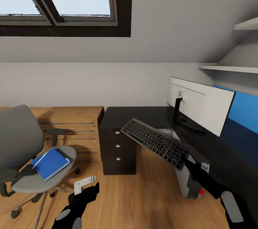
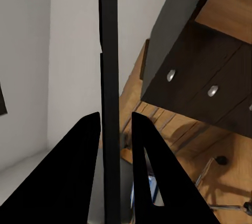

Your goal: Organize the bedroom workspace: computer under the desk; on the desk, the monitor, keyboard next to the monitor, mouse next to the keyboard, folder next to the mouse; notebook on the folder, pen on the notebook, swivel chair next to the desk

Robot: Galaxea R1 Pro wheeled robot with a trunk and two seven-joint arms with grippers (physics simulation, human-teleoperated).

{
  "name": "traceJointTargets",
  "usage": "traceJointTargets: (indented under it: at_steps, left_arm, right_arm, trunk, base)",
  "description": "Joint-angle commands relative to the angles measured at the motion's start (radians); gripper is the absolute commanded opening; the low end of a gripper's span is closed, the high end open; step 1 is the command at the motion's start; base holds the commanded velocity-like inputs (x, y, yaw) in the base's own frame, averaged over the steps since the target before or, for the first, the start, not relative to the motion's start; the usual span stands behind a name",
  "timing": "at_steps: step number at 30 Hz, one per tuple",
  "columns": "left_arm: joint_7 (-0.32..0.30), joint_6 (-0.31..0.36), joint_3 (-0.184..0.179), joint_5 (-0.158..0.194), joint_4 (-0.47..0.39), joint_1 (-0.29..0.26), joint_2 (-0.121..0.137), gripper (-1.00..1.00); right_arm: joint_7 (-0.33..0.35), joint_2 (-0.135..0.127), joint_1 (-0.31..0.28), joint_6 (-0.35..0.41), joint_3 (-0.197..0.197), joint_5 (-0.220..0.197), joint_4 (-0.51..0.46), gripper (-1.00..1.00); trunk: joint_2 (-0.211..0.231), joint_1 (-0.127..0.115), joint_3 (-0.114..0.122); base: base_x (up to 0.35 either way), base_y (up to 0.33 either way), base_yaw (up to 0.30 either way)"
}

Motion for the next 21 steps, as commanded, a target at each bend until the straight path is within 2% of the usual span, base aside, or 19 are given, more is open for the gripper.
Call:
traceJointTargets:
  at_steps: [1, 4, 9, 14, 21]
  left_arm:
    - [0.011, 0.005, 0.001, 0.015, -0.007, 0.0, -0.005, 1.0]
    - [0.011, 0.005, 0.001, 0.015, -0.024, -0.001, -0.006, 1.0]
    - [0.011, 0.004, 0.0, 0.015, -0.034, -0.002, -0.006, 1.0]
    - [0.011, 0.004, 0.0, 0.015, -0.036, -0.002, -0.006, 1.0]
    - [0.011, 0.004, -0.001, 0.015, -0.037, -0.002, -0.006, 1.0]
  right_arm:
    - [-0.004, 0.006, -0.001, 0.0, 0.004, -0.008, 0.006, -1.0]
    - [-0.027, 0.023, -0.001, -0.022, 0.016, -0.012, 0.023, -1.0]
    - [-0.044, 0.051, -0.001, -0.054, -0.003, -0.009, 0.047, -1.0]
    - [-0.027, 0.034, -0.001, -0.032, -0.01, 0.031, 0.041, -1.0]
    - [-0.002, 0.031, -0.001, 0.001, -0.011, 0.038, 0.041, -1.0]
  trunk:
    - [0.0, 0.001, -0.001]
    - [0.0, 0.001, -0.001]
    - [0.0, 0.001, -0.001]
    - [0.0, 0.001, -0.001]
    - [0.0, 0.001, -0.001]
  base:
    - [0.0, 0.0, 0.0]
    - [0.0, 0.0, 0.0]
    - [0.0, 0.0, 0.0]
    - [0.0, 0.0, 0.0]
    - [0.141, 0.0, 0.0]
